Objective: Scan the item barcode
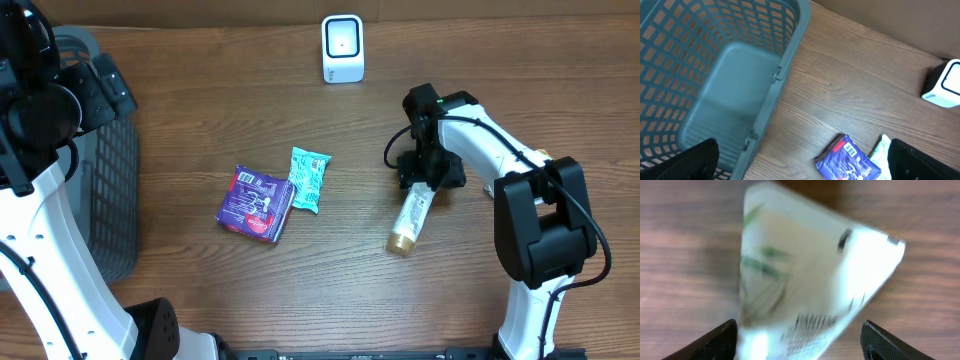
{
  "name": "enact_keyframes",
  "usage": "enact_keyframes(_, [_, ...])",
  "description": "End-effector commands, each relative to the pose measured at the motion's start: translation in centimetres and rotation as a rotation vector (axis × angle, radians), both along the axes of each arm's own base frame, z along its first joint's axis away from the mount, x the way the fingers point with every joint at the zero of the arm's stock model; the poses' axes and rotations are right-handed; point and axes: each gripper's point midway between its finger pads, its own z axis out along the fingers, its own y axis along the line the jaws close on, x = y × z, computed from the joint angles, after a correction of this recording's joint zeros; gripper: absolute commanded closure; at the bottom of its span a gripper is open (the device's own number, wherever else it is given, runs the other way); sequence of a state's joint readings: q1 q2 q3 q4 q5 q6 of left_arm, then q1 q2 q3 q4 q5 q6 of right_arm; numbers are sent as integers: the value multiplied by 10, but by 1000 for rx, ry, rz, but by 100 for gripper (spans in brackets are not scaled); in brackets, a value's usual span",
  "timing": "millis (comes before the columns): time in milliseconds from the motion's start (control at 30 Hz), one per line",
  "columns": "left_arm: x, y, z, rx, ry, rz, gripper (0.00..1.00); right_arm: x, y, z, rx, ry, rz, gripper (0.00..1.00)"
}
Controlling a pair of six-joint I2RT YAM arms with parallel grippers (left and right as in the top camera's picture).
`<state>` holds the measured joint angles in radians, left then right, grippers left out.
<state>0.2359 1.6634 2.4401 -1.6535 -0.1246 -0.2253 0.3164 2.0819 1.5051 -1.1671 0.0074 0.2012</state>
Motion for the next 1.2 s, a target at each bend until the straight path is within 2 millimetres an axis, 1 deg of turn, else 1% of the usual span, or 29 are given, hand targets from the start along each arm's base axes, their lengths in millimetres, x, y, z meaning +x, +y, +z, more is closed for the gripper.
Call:
enact_keyframes(0, [0, 1, -1, 8, 6, -4, 0, 19, 19, 37, 92, -75, 16, 21])
enact_keyframes(67, [0, 1, -1, 8, 6, -4, 0, 21, 19, 59, 96, -97, -32, 19])
enact_keyframes(133, [0, 1, -1, 9, 6, -4, 0, 14, 17, 75, 90, -94, -99, 18])
enact_keyframes(200, [0, 1, -1, 8, 6, -4, 0, -1, 12, 85, 69, -58, -189, 17])
enact_keyframes(267, [0, 1, -1, 8, 6, -4, 0, -17, 6, 88, 43, -9, -235, 17])
enact_keyframes(333, [0, 1, -1, 9, 6, -4, 0, -34, 1, 86, 12, 52, -244, 18])
enact_keyframes(433, [0, 1, -1, 8, 6, -4, 0, -57, -7, 79, -39, 134, -238, 26])
enact_keyframes(567, [0, 1, -1, 8, 6, -4, 0, -80, -15, 73, -60, 169, -237, 48])
enact_keyframes(633, [0, 1, -1, 8, 6, -4, 0, -90, -19, 74, -53, 152, -241, 53])
enact_keyframes(700, [0, 1, -1, 9, 6, -4, 0, -97, -18, 72, -26, 129, -245, 54])
enact_keyframes(767, [0, 1, -1, 9, 6, -3, 0, -106, -12, 65, 37, 117, -253, 54])
enact_keyframes(933, [0, 1, -1, 8, 6, -4, 1, -123, 21, 37, 202, 141, -236, 54])
enact_keyframes(1033, [0, 1, -1, 8, 6, -4, 1, -133, 29, 18, 185, 137, -252, 53])
enact_keyframes(1100, [0, 1, -1, 8, 6, -4, 1, -140, 26, 10, 133, 132, -280, 53])
enact_keyframes(1167, [0, 1, -1, 8, 6, -4, 0, -144, 20, 6, 88, 128, -293, 53])
